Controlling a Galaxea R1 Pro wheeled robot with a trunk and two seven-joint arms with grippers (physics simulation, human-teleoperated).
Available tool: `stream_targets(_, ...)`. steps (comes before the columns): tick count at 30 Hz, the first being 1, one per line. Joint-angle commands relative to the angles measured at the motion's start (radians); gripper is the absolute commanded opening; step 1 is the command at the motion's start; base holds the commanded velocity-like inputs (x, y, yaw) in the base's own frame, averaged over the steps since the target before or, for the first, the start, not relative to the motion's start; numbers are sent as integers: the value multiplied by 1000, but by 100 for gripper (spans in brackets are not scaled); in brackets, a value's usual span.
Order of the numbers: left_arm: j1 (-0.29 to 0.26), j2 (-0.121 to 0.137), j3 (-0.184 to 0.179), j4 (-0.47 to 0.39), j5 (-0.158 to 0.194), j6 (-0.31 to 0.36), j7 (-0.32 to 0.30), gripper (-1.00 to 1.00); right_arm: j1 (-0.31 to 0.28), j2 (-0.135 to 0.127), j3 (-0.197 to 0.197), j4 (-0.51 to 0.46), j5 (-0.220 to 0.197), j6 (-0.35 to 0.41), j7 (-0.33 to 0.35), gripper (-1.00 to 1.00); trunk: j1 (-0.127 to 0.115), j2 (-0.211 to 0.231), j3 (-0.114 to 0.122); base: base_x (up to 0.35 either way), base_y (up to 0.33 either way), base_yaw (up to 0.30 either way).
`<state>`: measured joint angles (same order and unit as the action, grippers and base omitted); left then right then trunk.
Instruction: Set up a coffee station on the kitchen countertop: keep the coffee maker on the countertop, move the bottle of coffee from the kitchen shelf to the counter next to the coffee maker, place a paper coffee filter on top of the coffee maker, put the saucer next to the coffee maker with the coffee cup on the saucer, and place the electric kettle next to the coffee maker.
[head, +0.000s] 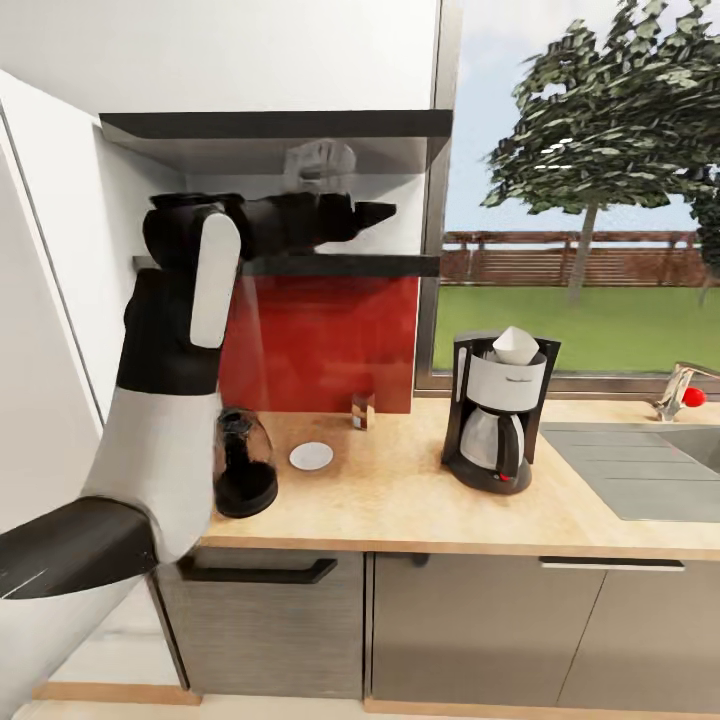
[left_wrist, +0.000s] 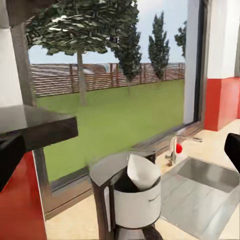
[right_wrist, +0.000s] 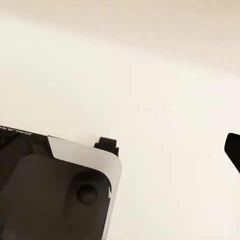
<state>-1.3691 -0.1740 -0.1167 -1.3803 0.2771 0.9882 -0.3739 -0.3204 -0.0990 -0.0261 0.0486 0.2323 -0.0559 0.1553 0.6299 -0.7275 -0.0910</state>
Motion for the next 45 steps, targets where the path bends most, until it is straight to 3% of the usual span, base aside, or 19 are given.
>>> stream_targets(1, -35, 0, 1, 21, -5, 4, 11, 100, -2, -1, -3, 4, 7, -6, 1, 100, 0, -1, -2, 0, 0, 0)
stream_targets(2, -152, 0, 1, 100, -5, 4, 59, 100, -2, -1, -3, 4, 7, -7, 1, 100, 0, -1, -2, 0, 0, 0)
stream_targets(4, -204, 0, 1, 138, -6, 3, 90, 100, -2, -1, -4, 4, 7, -7, 1, 100, 0, -1, -2, 0, 0, 0)
stream_targets(5, -271, 0, 1, 200, -7, 3, 261, 100, -2, -1, -4, 4, 7, -7, 1, 100, 0, -1, -2, 0, 0, 0)
stream_targets(7, -283, 0, 0, 219, -7, 2, 345, 100, -2, -1, -3, 4, 7, -7, 1, 100, 0, -1, -2, 0, 0, 0)
stream_targets(8, -291, 0, 0, 233, -7, 2, 432, 100, -1, 0, -3, 4, 7, -5, 2, 100, 0, -1, -2, 0, 0, 0)
stream_targets(9, -293, 0, 0, 238, -7, 1, 474, 100, -1, 0, -3, 4, 7, -5, 3, 100, 0, -1, -2, 0, 0, 0)
stream_targets(10, -300, 0, -9, 253, -6, -1, 629, 100, 18, 2, -3, 4, 8, -4, 4, 100, 0, -1, -2, 0, 0, 0)
stream_targets(12, -302, 0, -33, 261, -6, -2, 709, 100, 32, 2, -2, 4, 21, -5, 4, 100, 0, -1, -2, 0, 0, 0)
stream_targets(17, -293, 3, -50, 289, -10, -30, 735, 100, 60, 30, 27, 5, 50, -2, 5, 100, 0, -1, -2, 0, 0, 0)
stream_targets(22, -293, 3, -50, 317, -10, -58, 746, 100, 89, 30, 56, 5, 78, -2, 5, 100, 0, -1, -2, 0, 0, 0)
stream_targets(26, -293, 3, -50, 339, -10, -80, 746, 100, 112, 30, 56, 5, 100, -2, 5, 100, 0, -1, -2, 0, 0, 0)
stream_targets(34, -290, 0, -41, 334, -9, -88, 735, 100, 157, 29, 49, 5, 89, -3, 5, 100, 0, -1, -2, 0, 0, 0)
stream_targets(41, -282, 0, -33, 351, -8, -102, 712, 100, 197, 30, 90, 4, 101, -5, 4, 100, 0, -1, -2, 0, 0, 0)
stream_targets(42, -282, 0, -33, 390, -7, -136, 711, 100, 205, 30, 114, 4, 102, -5, 4, 100, 0, -1, -2, 0, 0, 0)
stream_targets(45, -282, 0, -33, 417, -7, -149, 709, 100, 206, 30, 116, 4, 103, -5, 4, 100, 0, -1, -2, 0, 0, 0)
